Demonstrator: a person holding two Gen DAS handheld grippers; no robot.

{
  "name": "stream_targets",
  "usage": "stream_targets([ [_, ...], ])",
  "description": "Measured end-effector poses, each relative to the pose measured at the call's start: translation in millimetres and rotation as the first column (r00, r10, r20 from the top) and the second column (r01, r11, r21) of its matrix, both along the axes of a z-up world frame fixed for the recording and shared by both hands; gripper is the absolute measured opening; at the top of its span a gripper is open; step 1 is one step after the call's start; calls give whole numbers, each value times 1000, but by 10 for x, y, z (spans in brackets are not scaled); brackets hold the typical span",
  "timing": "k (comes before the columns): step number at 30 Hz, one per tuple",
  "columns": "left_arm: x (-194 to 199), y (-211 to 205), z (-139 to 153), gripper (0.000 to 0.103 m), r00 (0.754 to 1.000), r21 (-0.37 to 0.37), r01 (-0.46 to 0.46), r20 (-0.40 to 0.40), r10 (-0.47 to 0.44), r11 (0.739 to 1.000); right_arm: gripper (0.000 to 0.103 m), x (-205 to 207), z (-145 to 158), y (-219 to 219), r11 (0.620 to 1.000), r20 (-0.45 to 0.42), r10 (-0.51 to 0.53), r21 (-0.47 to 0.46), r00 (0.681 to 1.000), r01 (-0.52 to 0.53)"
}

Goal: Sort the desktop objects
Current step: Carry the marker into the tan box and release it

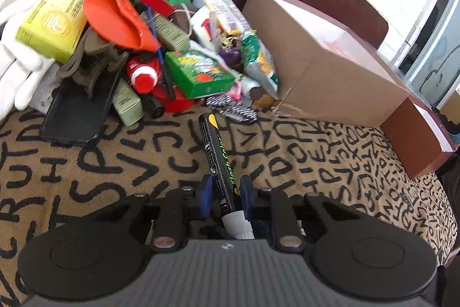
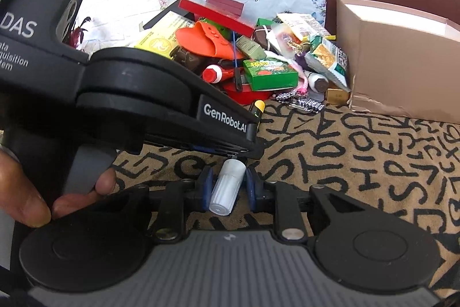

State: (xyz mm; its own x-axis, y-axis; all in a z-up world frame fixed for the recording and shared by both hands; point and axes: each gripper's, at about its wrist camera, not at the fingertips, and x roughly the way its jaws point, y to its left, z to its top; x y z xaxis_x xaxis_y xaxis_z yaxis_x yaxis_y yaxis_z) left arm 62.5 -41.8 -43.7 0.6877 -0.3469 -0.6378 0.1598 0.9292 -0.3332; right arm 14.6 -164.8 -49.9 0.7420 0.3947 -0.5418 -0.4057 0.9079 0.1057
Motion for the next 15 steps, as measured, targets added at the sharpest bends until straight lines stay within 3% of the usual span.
stream_targets([
  [7, -33, -186, 369, 21, 993, 15, 34, 108, -35, 999, 23, -44, 278, -190, 999, 85, -27, 33, 996, 24],
  [15, 253, -573, 956, 21, 955, 39, 97, 277, -104, 995, 23, 190, 795, -499, 995, 248, -93, 46, 964, 85],
])
